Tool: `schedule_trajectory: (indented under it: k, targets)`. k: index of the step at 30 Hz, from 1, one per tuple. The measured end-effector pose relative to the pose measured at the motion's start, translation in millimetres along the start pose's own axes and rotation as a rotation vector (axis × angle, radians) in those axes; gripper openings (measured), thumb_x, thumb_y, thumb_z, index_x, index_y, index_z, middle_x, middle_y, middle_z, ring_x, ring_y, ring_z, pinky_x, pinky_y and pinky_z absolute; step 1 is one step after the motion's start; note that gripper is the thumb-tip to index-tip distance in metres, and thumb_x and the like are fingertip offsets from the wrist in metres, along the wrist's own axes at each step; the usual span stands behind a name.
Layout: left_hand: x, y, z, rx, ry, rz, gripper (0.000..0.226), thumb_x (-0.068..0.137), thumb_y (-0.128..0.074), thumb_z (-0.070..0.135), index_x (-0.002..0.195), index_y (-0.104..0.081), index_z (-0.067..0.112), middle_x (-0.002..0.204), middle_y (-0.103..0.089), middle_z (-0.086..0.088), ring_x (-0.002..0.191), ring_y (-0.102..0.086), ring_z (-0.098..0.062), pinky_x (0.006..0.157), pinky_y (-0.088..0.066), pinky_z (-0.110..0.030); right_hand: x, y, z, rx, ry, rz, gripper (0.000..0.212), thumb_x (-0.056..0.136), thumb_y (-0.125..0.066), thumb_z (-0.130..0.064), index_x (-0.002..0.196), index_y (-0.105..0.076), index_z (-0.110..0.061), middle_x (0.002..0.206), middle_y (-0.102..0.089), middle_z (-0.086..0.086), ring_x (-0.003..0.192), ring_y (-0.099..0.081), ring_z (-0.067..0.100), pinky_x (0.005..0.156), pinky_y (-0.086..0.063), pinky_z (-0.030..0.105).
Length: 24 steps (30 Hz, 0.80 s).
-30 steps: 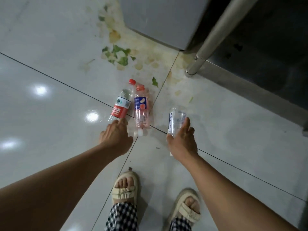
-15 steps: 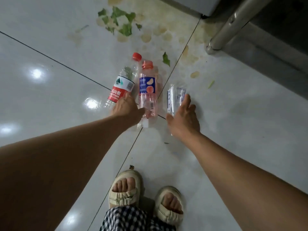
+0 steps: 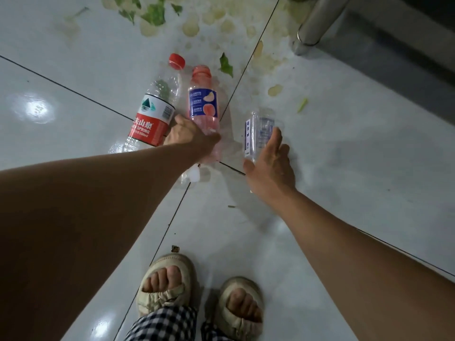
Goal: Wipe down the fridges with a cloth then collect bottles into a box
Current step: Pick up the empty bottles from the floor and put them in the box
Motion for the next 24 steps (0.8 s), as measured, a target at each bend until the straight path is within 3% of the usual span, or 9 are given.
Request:
schedule_trajectory:
  k: [3, 8, 13, 17, 24]
  targets:
    - [-17.1, 22.4, 9.8, 0.034, -0.041, -0.009, 0.066, 0.081, -0.065, 0.044, 0.127, -0.032, 0.009, 0.087, -0.044, -0.003, 0.059, -0.042, -0.014, 0.050, -0.032, -0.025, -14.7, 23.8, -2.5, -0.032, -0.006, -0.008, 0.088, 0.089, -0.058, -0.031, 0.149, 0.003, -0.014, 0.133, -0.036, 0.018, 0.113, -0.047, 0.034, 0.076, -0.041, 0.035]
    - [-69.3, 88.9, 26.2, 0.083, -0.086, 0.000, 0.059, 0.080, -0.067, 0.043, 0.117, -0.035, 0.010, 0.089, -0.050, -0.005, 0.060, -0.045, -0.015, 0.047, -0.030, -0.025, -56.7, 83.5, -30.1, -0.061, 0.001, -0.021, 0.087, 0.089, -0.058, -0.033, 0.149, 0.002, -0.014, 0.133, -0.037, 0.018, 0.112, -0.048, 0.033, 0.073, -0.034, 0.031]
    - [-132.5, 182.0, 47.4, 0.135, -0.072, 0.053, 0.056, 0.077, -0.067, 0.044, 0.110, -0.035, 0.012, 0.085, -0.050, -0.005, 0.066, -0.048, -0.020, 0.051, -0.031, -0.027, -112.2, 162.5, -83.9, -0.118, 0.089, -0.022, 0.086, 0.089, -0.058, -0.033, 0.148, 0.004, -0.018, 0.132, -0.038, 0.016, 0.108, -0.049, 0.027, 0.067, -0.037, 0.028]
    - [-186.4, 260.0, 67.4, 0.180, -0.086, 0.087, 0.057, 0.075, -0.067, 0.047, 0.109, -0.036, 0.012, 0.091, -0.054, -0.008, 0.078, -0.053, -0.028, 0.064, -0.039, -0.033, -158.6, 237.8, -133.6, -0.127, 0.143, 0.002, 0.084, 0.089, -0.057, -0.033, 0.147, 0.002, -0.018, 0.132, -0.038, 0.014, 0.111, -0.049, 0.027, 0.069, -0.035, 0.028]
    - [-286.2, 390.8, 107.9, 0.195, -0.217, 0.181, 0.061, 0.075, -0.064, 0.052, 0.116, -0.036, 0.016, 0.095, -0.055, -0.006, 0.078, -0.056, -0.024, 0.065, -0.044, -0.033, -249.7, 368.5, -212.8, -0.143, 0.265, 0.068, 0.088, 0.089, -0.060, -0.030, 0.148, 0.004, -0.020, 0.137, -0.036, 0.013, 0.119, -0.045, 0.026, 0.087, -0.046, 0.035]
Point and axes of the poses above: each hand's wrist, its own x-axis towards the middle knuckle, its own y-axis out of the back of the hand, z = x × y, the point moved 5 cm from there along x, towards the middle knuckle
